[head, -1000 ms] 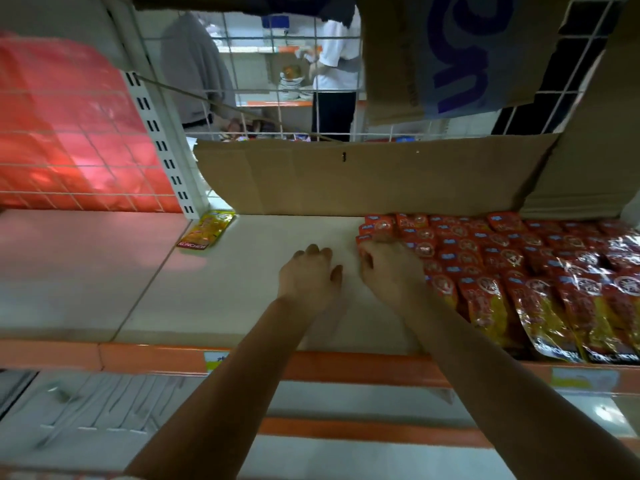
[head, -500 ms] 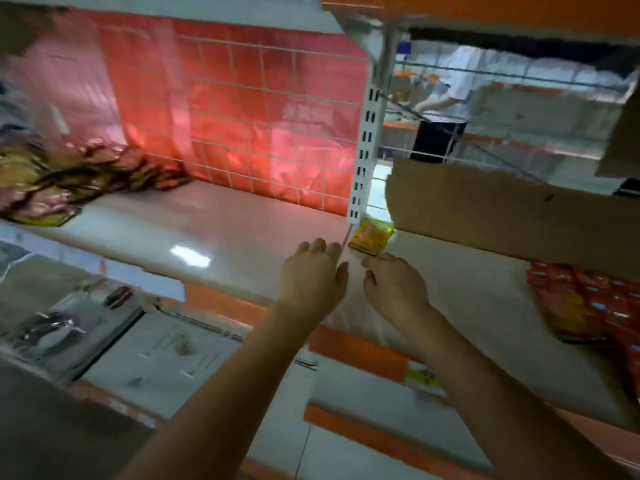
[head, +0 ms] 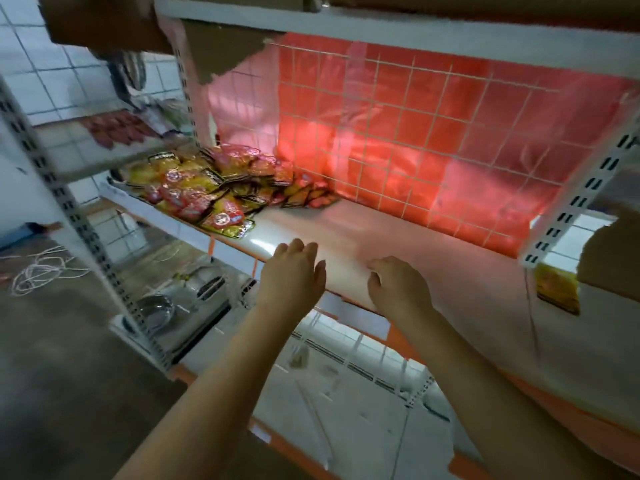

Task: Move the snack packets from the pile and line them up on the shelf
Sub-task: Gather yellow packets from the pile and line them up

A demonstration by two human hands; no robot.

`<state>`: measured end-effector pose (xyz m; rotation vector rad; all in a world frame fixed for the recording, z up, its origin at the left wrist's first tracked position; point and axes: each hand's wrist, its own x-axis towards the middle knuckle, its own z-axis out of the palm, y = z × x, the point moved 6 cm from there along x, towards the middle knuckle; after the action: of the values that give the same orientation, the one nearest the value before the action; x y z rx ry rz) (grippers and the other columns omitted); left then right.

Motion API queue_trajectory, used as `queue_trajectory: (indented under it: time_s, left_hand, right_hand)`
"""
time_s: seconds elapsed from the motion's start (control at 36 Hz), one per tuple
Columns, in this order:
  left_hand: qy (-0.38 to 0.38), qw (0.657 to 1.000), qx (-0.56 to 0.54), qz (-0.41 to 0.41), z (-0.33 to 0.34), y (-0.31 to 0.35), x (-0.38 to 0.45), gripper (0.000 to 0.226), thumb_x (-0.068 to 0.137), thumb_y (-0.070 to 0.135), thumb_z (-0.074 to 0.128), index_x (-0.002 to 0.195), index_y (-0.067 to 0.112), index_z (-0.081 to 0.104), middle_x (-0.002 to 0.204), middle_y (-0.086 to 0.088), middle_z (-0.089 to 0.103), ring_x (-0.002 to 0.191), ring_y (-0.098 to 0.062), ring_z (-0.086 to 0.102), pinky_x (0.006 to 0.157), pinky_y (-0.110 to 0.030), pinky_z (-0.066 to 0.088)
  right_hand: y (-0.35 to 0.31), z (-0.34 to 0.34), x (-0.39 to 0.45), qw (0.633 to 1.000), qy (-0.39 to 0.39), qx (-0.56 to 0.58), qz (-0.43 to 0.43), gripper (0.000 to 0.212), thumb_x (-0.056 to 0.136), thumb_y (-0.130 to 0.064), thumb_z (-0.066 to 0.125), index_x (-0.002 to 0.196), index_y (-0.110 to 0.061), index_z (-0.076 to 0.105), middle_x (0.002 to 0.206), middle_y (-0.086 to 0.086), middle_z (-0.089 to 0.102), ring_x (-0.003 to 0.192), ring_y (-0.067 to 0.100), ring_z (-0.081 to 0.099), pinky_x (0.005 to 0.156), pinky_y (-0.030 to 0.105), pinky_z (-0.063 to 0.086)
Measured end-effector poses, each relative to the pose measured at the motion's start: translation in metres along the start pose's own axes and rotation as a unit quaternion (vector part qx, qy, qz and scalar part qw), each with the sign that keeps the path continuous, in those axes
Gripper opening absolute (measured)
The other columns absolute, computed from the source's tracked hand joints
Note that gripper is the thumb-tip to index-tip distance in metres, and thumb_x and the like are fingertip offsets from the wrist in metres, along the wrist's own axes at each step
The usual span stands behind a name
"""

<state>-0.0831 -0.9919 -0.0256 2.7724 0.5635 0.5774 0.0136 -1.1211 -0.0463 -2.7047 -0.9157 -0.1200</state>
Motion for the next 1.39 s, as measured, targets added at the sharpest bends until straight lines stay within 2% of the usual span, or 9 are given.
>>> queue_trajectory:
  time_s: [0.39,0.5,0.58,0.69,0.78,0.94,1.08,1.25,1.39]
  left_hand:
    - [-0.037,0.998,0.048,-0.033,0.015,-0.124,0.069,0.036,0.097,0.029,0.041,0.125,0.010,0.052,0.122,-0.010,0.054,0.114,-0.028,0.046,0.083,-0.035,0.042]
    - [-0.049,0.996,0.068,-0.010,0.027,-0.147,0.109,0.038,0.097,0.030,0.039,0.129,0.013,0.049,0.124,-0.008,0.052,0.115,-0.027,0.045,0.084,-0.034,0.042]
    - [-0.060,0.996,0.060,0.018,0.036,-0.154,0.141,0.036,0.097,0.028,0.040,0.129,0.013,0.048,0.126,-0.006,0.051,0.116,-0.025,0.044,0.084,-0.032,0.041]
    - [-0.065,0.997,0.005,0.052,0.048,-0.151,0.185,0.022,0.095,0.020,0.042,0.111,0.010,0.055,0.107,-0.009,0.055,0.102,-0.027,0.054,0.075,-0.031,0.039]
    - [-0.067,0.992,-0.056,0.093,0.058,-0.140,0.210,0.026,0.090,0.010,0.048,0.113,0.006,0.058,0.106,-0.013,0.059,0.098,-0.032,0.057,0.076,-0.037,0.043]
    - [-0.129,0.976,-0.098,0.149,0.089,-0.129,0.254,0.049,0.091,0.021,0.056,0.138,0.021,0.043,0.131,-0.012,0.050,0.115,-0.033,0.049,0.093,-0.040,0.042]
    - [-0.096,0.976,-0.064,0.186,0.101,-0.128,0.291,0.043,0.078,0.017,0.040,0.110,0.003,0.066,0.112,-0.018,0.064,0.107,-0.035,0.060,0.092,-0.034,0.044]
    - [-0.183,0.963,0.046,0.192,0.120,-0.136,0.318,0.069,0.091,0.037,0.055,0.146,0.012,0.023,0.151,-0.009,0.029,0.139,-0.026,0.024,0.110,-0.034,0.019]
    - [-0.238,0.956,0.048,0.167,0.119,-0.138,0.321,0.074,0.087,0.046,0.057,0.147,0.024,0.020,0.153,-0.006,0.025,0.142,-0.027,0.014,0.112,-0.040,0.013]
  right_hand:
    - [-0.057,0.064,0.118,0.995,-0.013,0.086,0.042,0.036,0.092,-0.012,0.046,0.124,-0.014,0.060,0.130,0.007,0.057,0.120,0.025,0.050,0.096,0.030,0.039]
    - [-0.065,0.080,0.165,0.991,0.012,0.107,0.084,0.026,0.085,-0.013,0.044,0.099,-0.005,0.065,0.107,0.018,0.062,0.099,0.035,0.055,0.070,0.033,0.036]
    - [-0.068,0.087,0.200,0.980,0.043,0.173,0.087,0.026,0.074,-0.018,0.043,0.086,-0.007,0.064,0.089,0.020,0.062,0.083,0.038,0.057,0.065,0.036,0.040]
    - [-0.069,0.087,0.230,0.952,0.064,0.263,0.140,0.019,0.084,-0.010,0.052,0.096,-0.012,0.067,0.100,0.015,0.065,0.091,0.034,0.060,0.078,0.039,0.050]
    - [-0.069,0.090,0.246,0.920,0.026,0.337,0.197,0.015,0.086,-0.011,0.059,0.098,-0.003,0.065,0.100,0.018,0.065,0.094,0.033,0.061,0.071,0.028,0.044]
    - [-0.058,0.115,0.272,0.937,-0.008,0.264,0.228,0.055,0.062,-0.045,0.066,0.108,-0.016,0.059,0.100,0.010,0.065,0.091,0.030,0.063,0.076,0.039,0.054]
    - [-0.039,0.139,0.280,0.938,0.018,0.247,0.244,0.044,0.075,-0.042,0.056,0.112,-0.020,0.054,0.106,0.009,0.064,0.096,0.031,0.061,0.080,0.043,0.052]
    - [-0.057,0.114,0.261,0.902,0.049,0.303,0.303,0.013,0.070,-0.014,0.067,0.072,-0.021,0.056,0.091,0.008,0.067,0.086,0.026,0.061,0.077,0.042,0.051]
    - [-0.064,0.105,0.254,0.887,0.045,0.324,0.327,0.011,0.066,-0.014,0.068,0.065,-0.019,0.058,0.080,0.003,0.068,0.079,0.022,0.062,0.073,0.038,0.052]
